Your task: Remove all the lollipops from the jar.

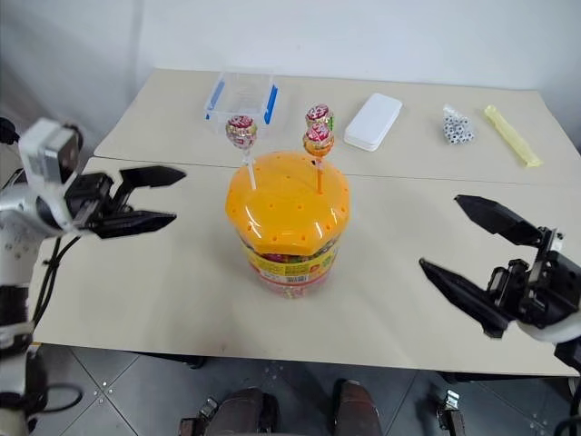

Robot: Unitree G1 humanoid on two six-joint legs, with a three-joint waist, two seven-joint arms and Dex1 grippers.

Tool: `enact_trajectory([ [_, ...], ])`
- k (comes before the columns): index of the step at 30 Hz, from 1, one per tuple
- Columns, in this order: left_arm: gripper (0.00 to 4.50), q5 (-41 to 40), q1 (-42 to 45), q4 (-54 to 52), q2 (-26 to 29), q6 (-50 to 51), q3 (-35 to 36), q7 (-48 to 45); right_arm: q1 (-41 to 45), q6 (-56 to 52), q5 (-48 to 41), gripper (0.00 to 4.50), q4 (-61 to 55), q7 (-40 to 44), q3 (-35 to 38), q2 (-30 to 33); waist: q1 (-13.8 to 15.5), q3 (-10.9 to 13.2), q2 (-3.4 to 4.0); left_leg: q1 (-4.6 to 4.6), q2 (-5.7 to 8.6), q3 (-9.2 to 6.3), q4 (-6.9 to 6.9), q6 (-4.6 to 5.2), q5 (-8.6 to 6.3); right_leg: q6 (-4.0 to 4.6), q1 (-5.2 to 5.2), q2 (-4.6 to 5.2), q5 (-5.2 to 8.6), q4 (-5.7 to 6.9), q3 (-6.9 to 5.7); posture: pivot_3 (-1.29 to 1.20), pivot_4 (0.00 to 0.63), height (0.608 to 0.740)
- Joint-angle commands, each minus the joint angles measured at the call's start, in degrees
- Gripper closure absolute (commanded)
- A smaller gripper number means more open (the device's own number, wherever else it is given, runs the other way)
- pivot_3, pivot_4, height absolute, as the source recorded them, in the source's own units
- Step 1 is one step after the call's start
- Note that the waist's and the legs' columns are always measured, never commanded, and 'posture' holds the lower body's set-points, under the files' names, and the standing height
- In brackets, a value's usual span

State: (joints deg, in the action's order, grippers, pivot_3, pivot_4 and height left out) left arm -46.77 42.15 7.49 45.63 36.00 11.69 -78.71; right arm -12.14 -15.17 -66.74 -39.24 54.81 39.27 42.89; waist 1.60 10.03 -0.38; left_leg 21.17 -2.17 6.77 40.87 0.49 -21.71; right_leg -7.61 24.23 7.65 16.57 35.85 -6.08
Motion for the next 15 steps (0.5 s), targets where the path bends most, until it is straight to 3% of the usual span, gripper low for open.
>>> enact_trajectory([
  [1,0.0,-2.6,5.4,-2.4,-3.1,1.6,-0.8,0.8,1.0,-0.1,-2.5,0.03,-2.3,-1.8,3.1,1.4,-0.1,0.0,0.0,0.0,0.0,0.01,0.02,0.01,-0.01,-0.01,-0.01,0.0,0.0,0.0,0.01,0.0,0.15,0.74],
  [8,0.0,1.3,8.7,-2.9,-10.0,-0.5,-5.0,3.6,-1.9,-0.1,-2.3,0.03,-2.4,-1.7,3.3,-0.4,-0.1,0.0,-0.02,-0.02,0.0,-0.03,0.04,0.02,-0.01,-0.01,-0.04,0.0,0.0,0.0,0.01,0.0,0.15,0.74],
  [12,0.82,2.4,10.7,-1.6,-13.2,0.7,-7.0,6.5,-1.4,0.2,-1.8,0.0,-2.9,-2.7,2.1,-1.3,-0.1,0.0,-0.03,0.0,0.0,-0.03,0.1,0.02,-0.01,-0.01,-0.05,0.0,0.0,0.0,0.02,0.0,0.15,0.74],
  [15,1.76,3.4,10.8,-2.0,-14.3,0.1,-8.8,5.2,-1.3,0.3,-1.4,0.0,-3.2,-3.3,1.4,-1.8,-0.1,0.0,-0.03,-0.01,0.01,-0.03,0.1,0.04,-0.03,-0.01,-0.07,0.0,0.0,-0.01,0.03,0.0,0.15,0.74],
])
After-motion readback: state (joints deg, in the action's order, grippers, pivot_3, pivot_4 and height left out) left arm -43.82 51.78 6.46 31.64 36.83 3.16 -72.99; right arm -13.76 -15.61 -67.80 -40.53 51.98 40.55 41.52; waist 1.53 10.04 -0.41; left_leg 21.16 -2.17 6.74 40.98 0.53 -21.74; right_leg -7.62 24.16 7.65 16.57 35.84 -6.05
